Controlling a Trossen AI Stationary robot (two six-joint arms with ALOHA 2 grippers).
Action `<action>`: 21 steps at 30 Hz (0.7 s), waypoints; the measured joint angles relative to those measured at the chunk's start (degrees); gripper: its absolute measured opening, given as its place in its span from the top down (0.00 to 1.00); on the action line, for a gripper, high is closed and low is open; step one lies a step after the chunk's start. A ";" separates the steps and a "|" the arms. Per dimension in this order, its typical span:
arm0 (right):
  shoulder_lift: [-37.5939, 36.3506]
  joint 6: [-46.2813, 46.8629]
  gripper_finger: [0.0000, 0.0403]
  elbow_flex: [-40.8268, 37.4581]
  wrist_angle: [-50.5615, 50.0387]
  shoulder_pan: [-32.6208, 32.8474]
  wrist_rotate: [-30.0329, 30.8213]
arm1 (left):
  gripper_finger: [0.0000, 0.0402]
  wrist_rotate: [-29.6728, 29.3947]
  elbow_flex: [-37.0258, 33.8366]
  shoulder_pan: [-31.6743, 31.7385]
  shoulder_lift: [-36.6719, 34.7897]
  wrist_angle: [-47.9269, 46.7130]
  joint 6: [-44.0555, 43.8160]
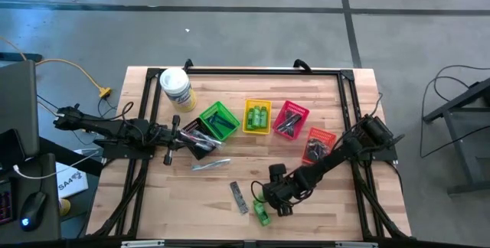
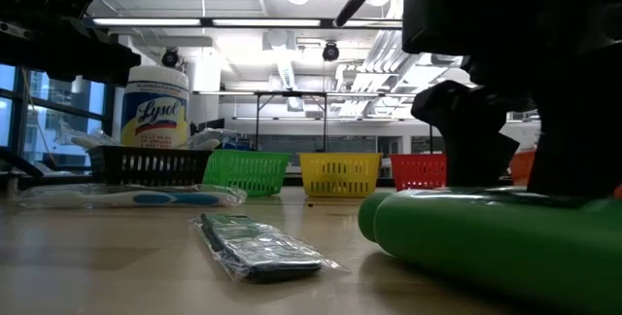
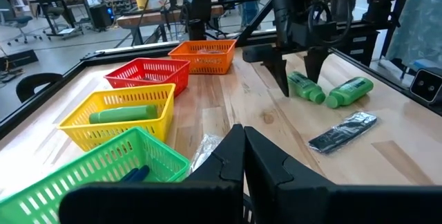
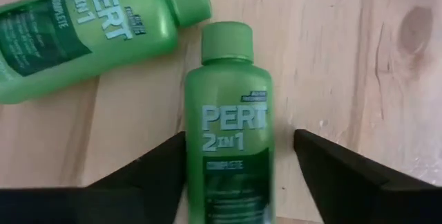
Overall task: Pick & Place Travel size toiletries
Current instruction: Put the right green bottle shampoo into the yellow bin
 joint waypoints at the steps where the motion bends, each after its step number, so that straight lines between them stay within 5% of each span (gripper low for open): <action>1: 0.00 -0.29 0.38 0.00 -0.08 0.00 0.10 | 1.00 0.00 0.00 0.00 0.00 0.00 0.01; 8: 0.02 1.32 0.70 -0.02 -0.30 -0.51 0.03 | 1.00 0.07 0.00 0.00 0.00 -0.02 0.00; 21: -2.71 1.47 0.67 -0.59 -1.52 -0.01 6.44 | 1.00 0.09 0.00 0.00 0.00 -0.02 -0.24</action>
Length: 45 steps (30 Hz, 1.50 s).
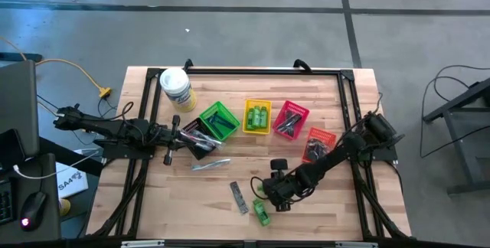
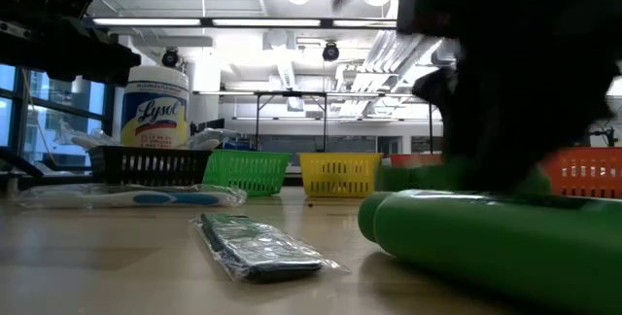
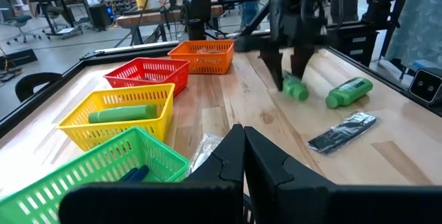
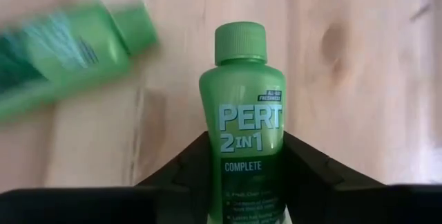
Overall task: Pick & Place Travel size toiletries
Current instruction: Put the right green bottle shampoo into the yellow bin
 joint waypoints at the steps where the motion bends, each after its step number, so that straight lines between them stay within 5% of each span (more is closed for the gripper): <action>1: -0.89 -0.16 0.69 0.04 0.10 0.19 0.73 | 1.00 0.00 0.00 0.00 0.00 -0.02 -0.02; 19: -18.12 -3.44 0.70 -3.39 0.49 5.25 14.63 | 1.00 1.11 0.00 0.00 0.00 -0.24 -0.06; 33: -47.20 -9.31 0.69 -31.82 28.98 5.23 17.14 | 1.00 1.38 0.00 0.00 0.00 -0.33 0.42; 45: -75.99 -17.51 0.69 -48.88 34.86 1.75 13.39 | 1.00 1.34 0.00 0.00 0.00 -0.21 0.60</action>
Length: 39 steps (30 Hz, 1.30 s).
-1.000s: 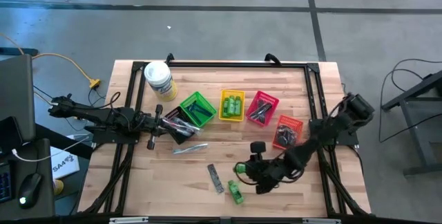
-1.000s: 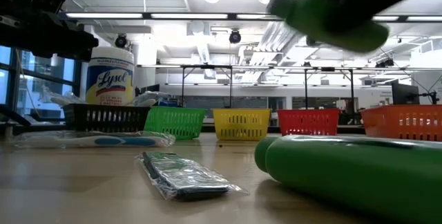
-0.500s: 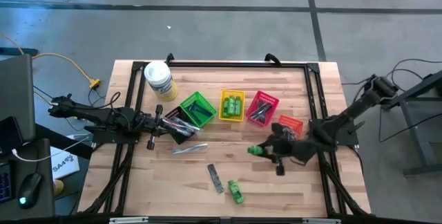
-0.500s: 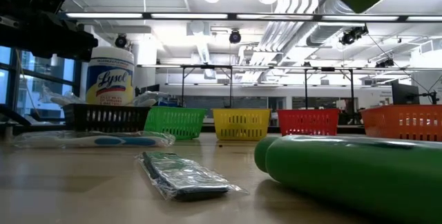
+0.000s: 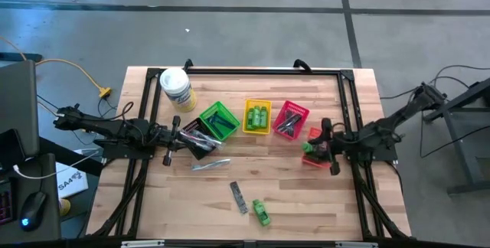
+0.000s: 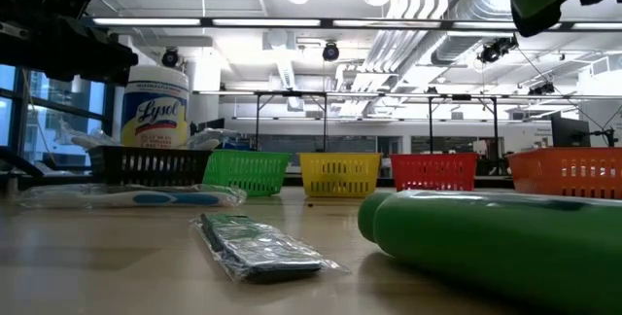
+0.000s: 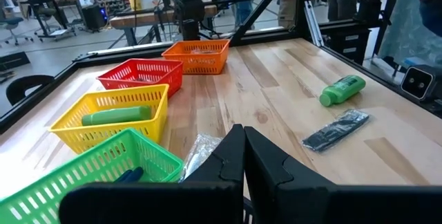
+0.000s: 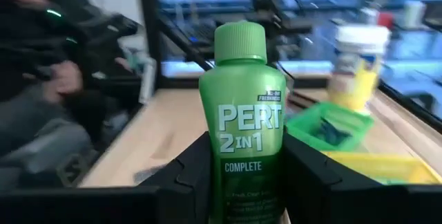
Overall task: Pick & Place Travel size toiletries
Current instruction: Put the right green bottle shampoo into the yellow bin
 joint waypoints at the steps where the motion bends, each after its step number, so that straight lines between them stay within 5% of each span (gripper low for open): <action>1: -2.01 -0.92 0.70 -0.59 -0.07 -0.83 -2.29 | 1.00 0.00 0.00 0.00 0.00 0.05 0.05; 13: -21.91 -4.11 0.71 -7.51 -1.97 -13.11 -13.96 | 1.00 -0.09 0.00 0.00 0.02 0.00 0.03; 21: -29.85 -3.86 0.71 -11.62 -1.95 -16.10 -14.27 | 1.00 -0.07 0.00 0.00 0.01 -0.08 0.02; 39: -32.46 -3.72 0.70 -16.10 -0.77 -16.06 -11.46 | 1.00 -0.03 0.00 0.00 0.01 -0.08 -0.03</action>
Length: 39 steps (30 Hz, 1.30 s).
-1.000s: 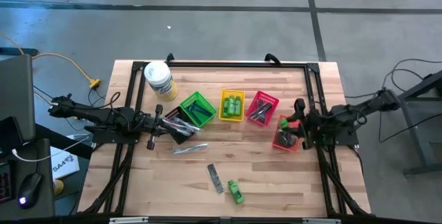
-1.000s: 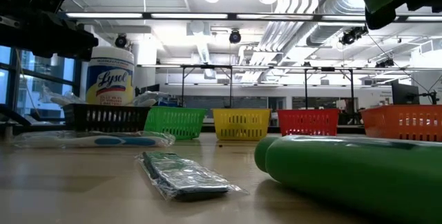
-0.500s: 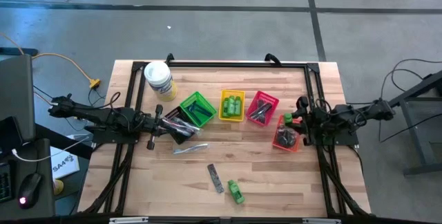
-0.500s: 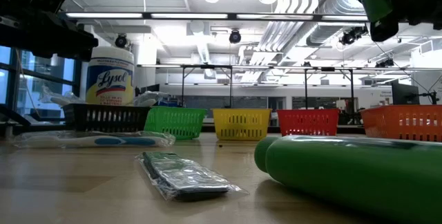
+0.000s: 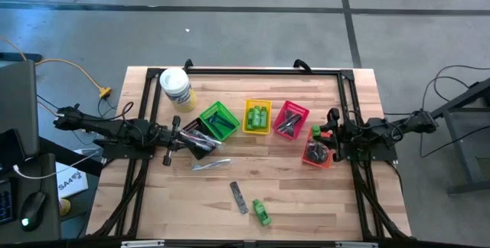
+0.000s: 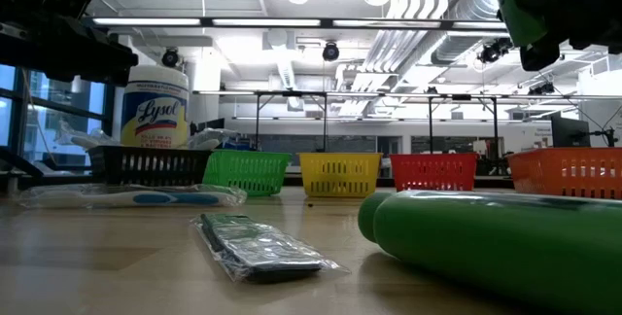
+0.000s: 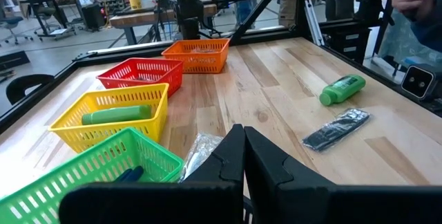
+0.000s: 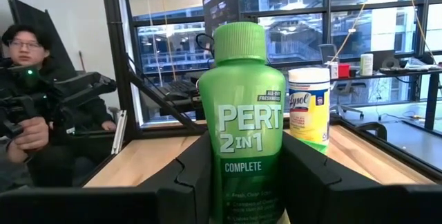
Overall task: Pick & Place Travel size toiletries
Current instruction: Put the right green bottle shampoo into the yellow bin
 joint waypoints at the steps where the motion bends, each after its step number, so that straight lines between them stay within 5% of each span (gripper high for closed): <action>1: 0.00 0.02 0.70 0.00 -0.06 0.00 0.01 | 1.00 0.00 0.00 0.00 -0.01 -0.02 0.00; 39: 0.04 1.35 0.70 -0.17 -3.41 -0.02 0.58 | 1.00 0.00 0.00 0.01 -0.02 0.02 0.00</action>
